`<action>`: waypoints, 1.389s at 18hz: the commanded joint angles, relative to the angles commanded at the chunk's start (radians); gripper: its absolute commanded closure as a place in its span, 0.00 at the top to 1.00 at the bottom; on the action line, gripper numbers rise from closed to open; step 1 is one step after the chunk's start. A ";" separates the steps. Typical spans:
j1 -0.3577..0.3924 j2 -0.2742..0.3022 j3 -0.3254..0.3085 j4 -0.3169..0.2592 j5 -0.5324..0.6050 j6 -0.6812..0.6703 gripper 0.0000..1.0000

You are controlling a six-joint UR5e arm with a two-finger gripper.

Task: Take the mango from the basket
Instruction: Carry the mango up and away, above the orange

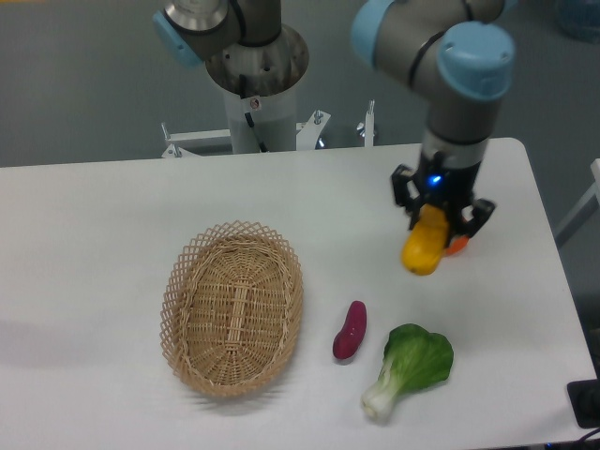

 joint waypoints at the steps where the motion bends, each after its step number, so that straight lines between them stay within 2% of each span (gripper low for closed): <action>1: 0.014 0.000 0.002 0.000 0.000 0.029 0.55; 4: 0.045 -0.005 -0.002 0.000 0.003 0.097 0.55; 13: 0.092 0.005 0.003 -0.037 0.008 0.098 0.56; 25: 0.109 0.015 0.011 -0.035 0.006 0.100 0.56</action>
